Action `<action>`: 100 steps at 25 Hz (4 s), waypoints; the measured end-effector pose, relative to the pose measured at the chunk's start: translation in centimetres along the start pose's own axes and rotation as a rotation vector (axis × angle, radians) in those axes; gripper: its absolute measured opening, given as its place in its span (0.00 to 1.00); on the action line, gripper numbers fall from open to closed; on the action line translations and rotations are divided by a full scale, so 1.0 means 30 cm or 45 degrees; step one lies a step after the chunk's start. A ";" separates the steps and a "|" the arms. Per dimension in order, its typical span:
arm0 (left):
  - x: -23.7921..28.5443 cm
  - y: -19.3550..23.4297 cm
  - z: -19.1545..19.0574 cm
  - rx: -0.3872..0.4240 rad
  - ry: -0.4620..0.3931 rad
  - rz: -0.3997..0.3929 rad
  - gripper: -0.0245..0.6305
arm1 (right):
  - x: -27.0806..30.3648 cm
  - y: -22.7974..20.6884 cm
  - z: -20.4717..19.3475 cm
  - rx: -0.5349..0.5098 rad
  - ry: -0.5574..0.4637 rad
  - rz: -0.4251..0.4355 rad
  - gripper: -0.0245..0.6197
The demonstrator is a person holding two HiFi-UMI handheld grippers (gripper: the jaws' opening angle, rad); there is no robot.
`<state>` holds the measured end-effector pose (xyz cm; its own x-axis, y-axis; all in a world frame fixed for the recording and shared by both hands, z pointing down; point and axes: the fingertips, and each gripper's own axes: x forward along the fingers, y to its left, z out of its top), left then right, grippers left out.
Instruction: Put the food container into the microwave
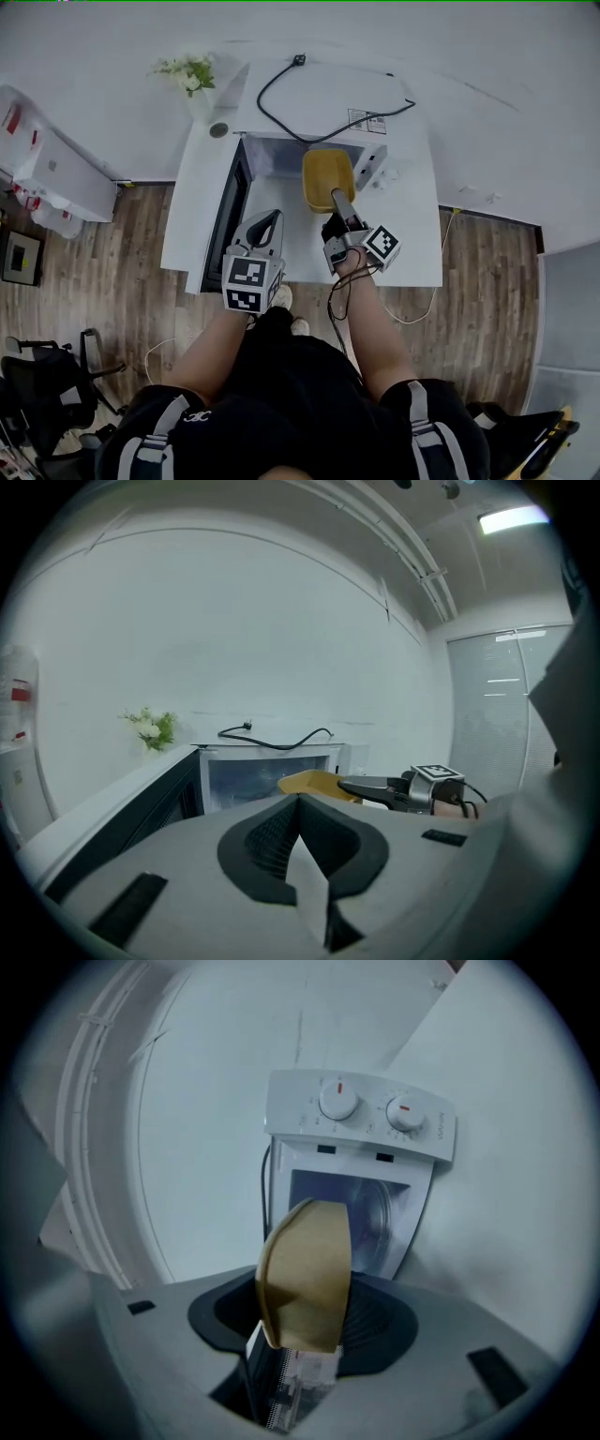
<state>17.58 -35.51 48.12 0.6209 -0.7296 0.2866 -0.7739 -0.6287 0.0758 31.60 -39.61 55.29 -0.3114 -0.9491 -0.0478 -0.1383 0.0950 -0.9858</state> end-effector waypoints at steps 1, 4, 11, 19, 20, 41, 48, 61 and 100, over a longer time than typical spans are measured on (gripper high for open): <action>0.017 0.010 -0.006 -0.008 0.006 -0.005 0.05 | 0.024 -0.016 0.007 -0.014 0.007 -0.015 0.38; 0.064 0.047 -0.007 -0.029 0.017 -0.015 0.05 | 0.102 -0.058 0.024 0.008 0.013 -0.033 0.38; 0.152 0.121 -0.014 -0.068 0.023 -0.034 0.05 | 0.319 -0.163 0.057 0.060 0.020 -0.074 0.38; 0.217 0.155 0.000 -0.044 0.018 -0.067 0.05 | 0.499 -0.248 0.079 0.106 0.015 -0.111 0.38; 0.223 0.157 0.005 -0.045 0.014 -0.070 0.05 | 0.514 -0.259 0.082 0.114 0.013 -0.123 0.38; 0.249 0.132 -0.010 -0.040 0.019 -0.127 0.05 | 0.574 -0.386 0.075 -0.211 0.151 -0.665 0.37; 0.251 0.135 -0.017 -0.040 0.036 -0.123 0.05 | 0.600 -0.327 0.033 -0.617 0.388 -0.604 0.71; 0.262 0.101 -0.036 -0.027 0.066 -0.145 0.05 | 0.524 -0.346 -0.082 -0.821 0.767 -0.564 0.19; 0.200 -0.103 0.123 0.056 -0.073 -0.096 0.05 | -0.047 0.357 0.057 -1.663 0.016 -0.264 0.04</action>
<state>24.15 -38.93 46.07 0.6840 -0.6935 0.2263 -0.7195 -0.6925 0.0525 32.18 -37.78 44.51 -0.1824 -0.9789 0.0923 -0.9802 0.1738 -0.0948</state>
